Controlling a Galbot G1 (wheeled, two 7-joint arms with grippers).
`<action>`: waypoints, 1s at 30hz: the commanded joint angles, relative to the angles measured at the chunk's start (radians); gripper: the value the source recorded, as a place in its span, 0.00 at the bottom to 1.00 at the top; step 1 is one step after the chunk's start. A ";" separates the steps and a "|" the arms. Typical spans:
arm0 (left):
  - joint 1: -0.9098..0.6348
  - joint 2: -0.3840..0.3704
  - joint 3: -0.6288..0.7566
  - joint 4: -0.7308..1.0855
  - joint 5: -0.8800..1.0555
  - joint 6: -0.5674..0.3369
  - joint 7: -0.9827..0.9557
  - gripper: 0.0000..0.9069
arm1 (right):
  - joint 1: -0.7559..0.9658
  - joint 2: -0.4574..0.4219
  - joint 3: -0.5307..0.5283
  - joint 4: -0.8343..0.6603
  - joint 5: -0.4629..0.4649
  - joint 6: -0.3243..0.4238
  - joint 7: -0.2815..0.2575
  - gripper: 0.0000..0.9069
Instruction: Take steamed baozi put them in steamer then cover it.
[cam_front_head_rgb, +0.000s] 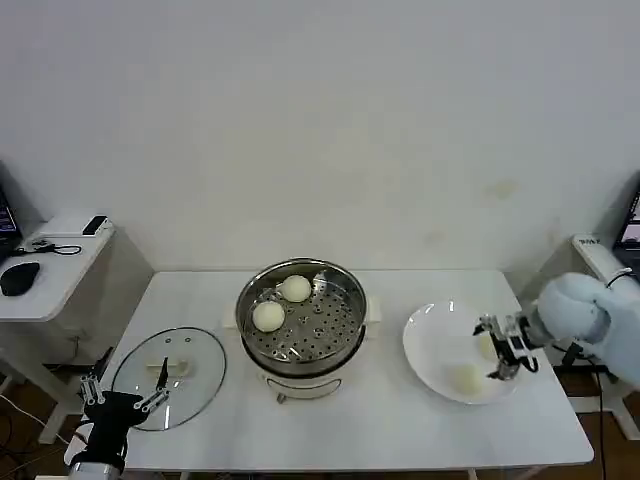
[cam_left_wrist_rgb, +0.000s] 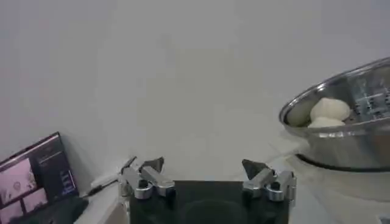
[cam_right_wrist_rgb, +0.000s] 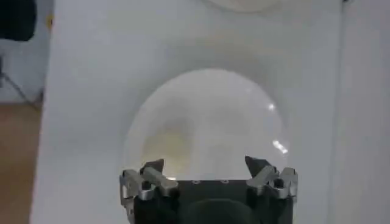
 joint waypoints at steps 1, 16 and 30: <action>0.001 0.001 0.000 0.005 0.009 0.001 -0.001 1.00 | -0.265 -0.014 0.190 -0.030 -0.082 0.049 -0.018 1.00; 0.006 -0.005 -0.018 0.024 0.014 -0.002 -0.001 1.00 | -0.234 0.131 0.160 -0.173 -0.076 0.018 0.006 1.00; 0.001 -0.008 -0.021 0.033 0.024 -0.006 -0.002 1.00 | -0.220 0.175 0.135 -0.234 -0.074 -0.001 0.015 0.82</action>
